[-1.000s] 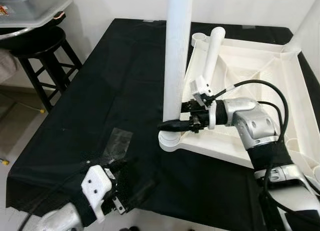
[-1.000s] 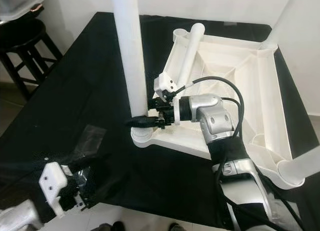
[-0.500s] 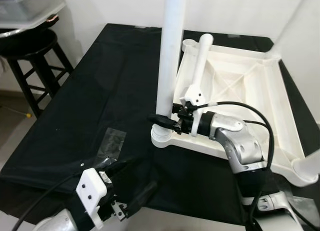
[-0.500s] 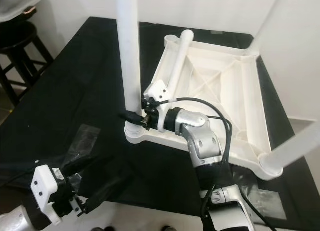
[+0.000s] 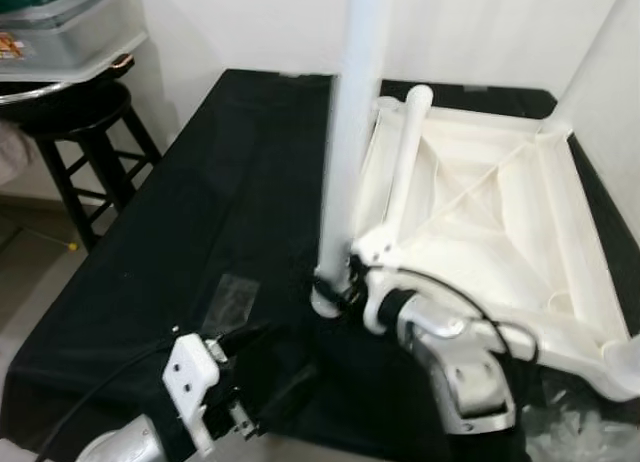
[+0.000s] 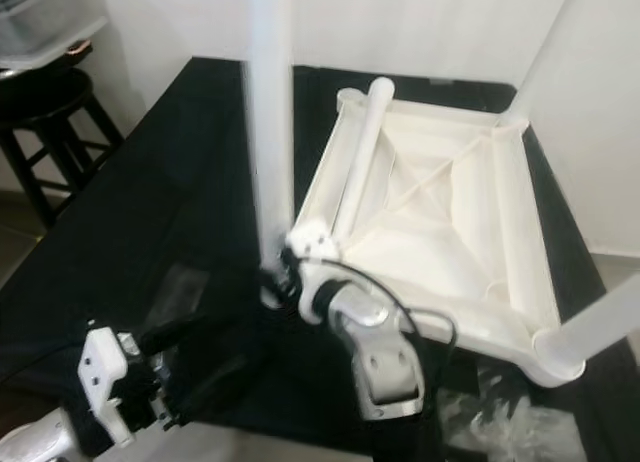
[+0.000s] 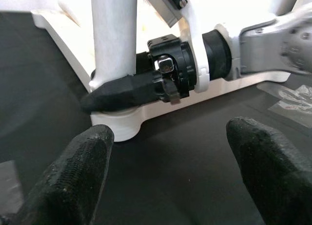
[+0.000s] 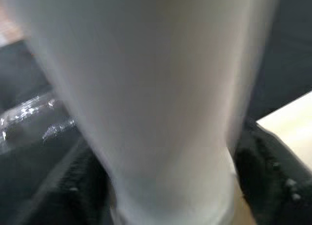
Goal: Building children table
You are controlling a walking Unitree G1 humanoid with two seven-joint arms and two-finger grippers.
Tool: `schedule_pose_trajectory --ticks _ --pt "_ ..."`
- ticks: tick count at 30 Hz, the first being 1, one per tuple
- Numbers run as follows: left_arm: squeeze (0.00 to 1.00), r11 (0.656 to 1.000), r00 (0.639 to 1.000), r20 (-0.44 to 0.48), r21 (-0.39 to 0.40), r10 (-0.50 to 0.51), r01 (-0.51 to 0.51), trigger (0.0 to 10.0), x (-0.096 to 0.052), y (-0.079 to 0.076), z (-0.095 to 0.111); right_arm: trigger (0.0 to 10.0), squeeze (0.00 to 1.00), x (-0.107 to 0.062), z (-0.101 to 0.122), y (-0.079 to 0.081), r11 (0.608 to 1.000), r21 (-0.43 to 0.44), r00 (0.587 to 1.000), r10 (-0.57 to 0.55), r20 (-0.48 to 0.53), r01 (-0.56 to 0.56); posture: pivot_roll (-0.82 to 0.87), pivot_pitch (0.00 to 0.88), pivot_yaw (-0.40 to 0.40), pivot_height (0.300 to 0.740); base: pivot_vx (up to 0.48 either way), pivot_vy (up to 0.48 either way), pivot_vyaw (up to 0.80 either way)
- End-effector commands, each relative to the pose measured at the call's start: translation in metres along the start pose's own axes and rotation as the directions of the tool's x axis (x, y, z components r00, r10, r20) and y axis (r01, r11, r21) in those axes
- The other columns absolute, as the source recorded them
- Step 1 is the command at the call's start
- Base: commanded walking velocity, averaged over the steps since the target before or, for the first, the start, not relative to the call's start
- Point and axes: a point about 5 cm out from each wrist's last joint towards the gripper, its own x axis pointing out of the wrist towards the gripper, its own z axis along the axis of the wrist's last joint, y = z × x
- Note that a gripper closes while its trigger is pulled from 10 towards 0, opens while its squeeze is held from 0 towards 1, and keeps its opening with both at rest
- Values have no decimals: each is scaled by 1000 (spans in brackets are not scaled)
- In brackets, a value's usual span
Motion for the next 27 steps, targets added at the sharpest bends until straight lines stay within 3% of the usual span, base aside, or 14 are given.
schedule_pose_trajectory --ticks 1,2,5,6,9,14,16,17,18,25,27 --pt "0 1000 1000 -19 -27 -2 1 10000 -2 -2 -5 10000 1000 0 -2 1 1000 14 1000 17 4 -17 -15 212 21 740 0 0 0" --pt "0 999 1000 -19 -32 -2 1 10000 -2 -2 -5 10000 1000 -1 9 -3 990 -34 989 140 49 -138 -14 211 21 740 0 0 0" --pt "0 999 1000 -18 -36 -4 3 10000 -1 -3 -6 10000 1000 -5 18 -7 968 -89 969 240 65 -234 -12 207 19 740 0 0 0" --pt "0 999 1000 -20 -38 -11 10 10000 -1 -4 -6 10000 0 -8 25 -16 939 -144 945 323 51 -313 -8 204 14 740 0 0 0" --pt "0 999 999 -22 -41 -26 25 10000 1 -4 -8 10000 0 -10 39 -29 908 -196 922 386 41 -371 4 200 7 740 0 0 0" --pt "0 998 999 -23 -45 -36 35 10000 2 -4 -9 10000 0 -7 52 -33 887 -208 900 432 59 -412 10 197 6 740 0 0 0" --pt "0 998 999 -25 -49 -40 39 10000 2 -4 -10 10000 0 -3 60 -34 842 -206 851 521 67 -499 21 193 1 740 0 0 0" --pt "0 998 999 -25 -49 -40 39 10000 2 -4 -10 10000 0 -3 60 -34 842 -206 851 521 67 -499 21 193 1 740 0 0 0" --pt "0 998 999 -26 -52 -41 39 10000 2 -5 -10 0 0 0 64 -35 821 -201 830 555 63 -534 23 192 0 740 0 0 0" --pt "0 998 999 -26 -57 -37 35 10000 2 -5 -11 0 0 5 66 -42 794 -188 803 595 39 -579 23 195 -3 740 0 0 0" --pt "0 998 999 -24 -61 -34 33 10000 1 -6 -10 0 0 5 52 -45 833 -185 847 531 5 -521 12 205 -5 740 0 0 0"
